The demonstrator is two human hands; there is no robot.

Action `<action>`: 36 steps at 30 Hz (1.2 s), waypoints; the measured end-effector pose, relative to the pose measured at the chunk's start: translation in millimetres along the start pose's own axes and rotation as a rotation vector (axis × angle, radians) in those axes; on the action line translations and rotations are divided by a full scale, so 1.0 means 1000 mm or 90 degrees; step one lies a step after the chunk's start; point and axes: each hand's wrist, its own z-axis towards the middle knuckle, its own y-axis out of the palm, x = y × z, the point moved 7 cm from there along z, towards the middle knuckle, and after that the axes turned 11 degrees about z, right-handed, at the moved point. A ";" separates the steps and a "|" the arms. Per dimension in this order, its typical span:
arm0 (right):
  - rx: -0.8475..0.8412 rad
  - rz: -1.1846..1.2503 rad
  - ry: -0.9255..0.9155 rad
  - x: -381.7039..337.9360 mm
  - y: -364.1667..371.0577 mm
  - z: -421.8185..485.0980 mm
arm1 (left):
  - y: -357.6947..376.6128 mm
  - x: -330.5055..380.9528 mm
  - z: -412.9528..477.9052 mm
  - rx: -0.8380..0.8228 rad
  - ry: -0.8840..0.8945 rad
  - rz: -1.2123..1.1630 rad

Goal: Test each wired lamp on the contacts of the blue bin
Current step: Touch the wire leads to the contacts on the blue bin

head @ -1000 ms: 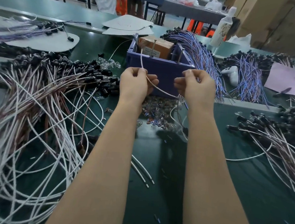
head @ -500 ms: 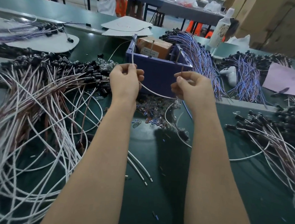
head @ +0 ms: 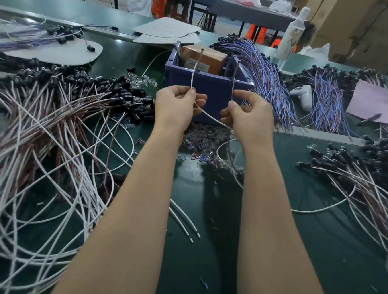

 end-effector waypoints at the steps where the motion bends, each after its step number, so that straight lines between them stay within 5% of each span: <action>1: -0.005 -0.003 0.001 0.000 0.000 0.001 | 0.000 0.000 0.000 -0.001 -0.002 -0.001; 36: -0.134 0.102 0.123 -0.001 -0.005 0.006 | -0.001 0.000 0.005 -0.011 -0.006 0.037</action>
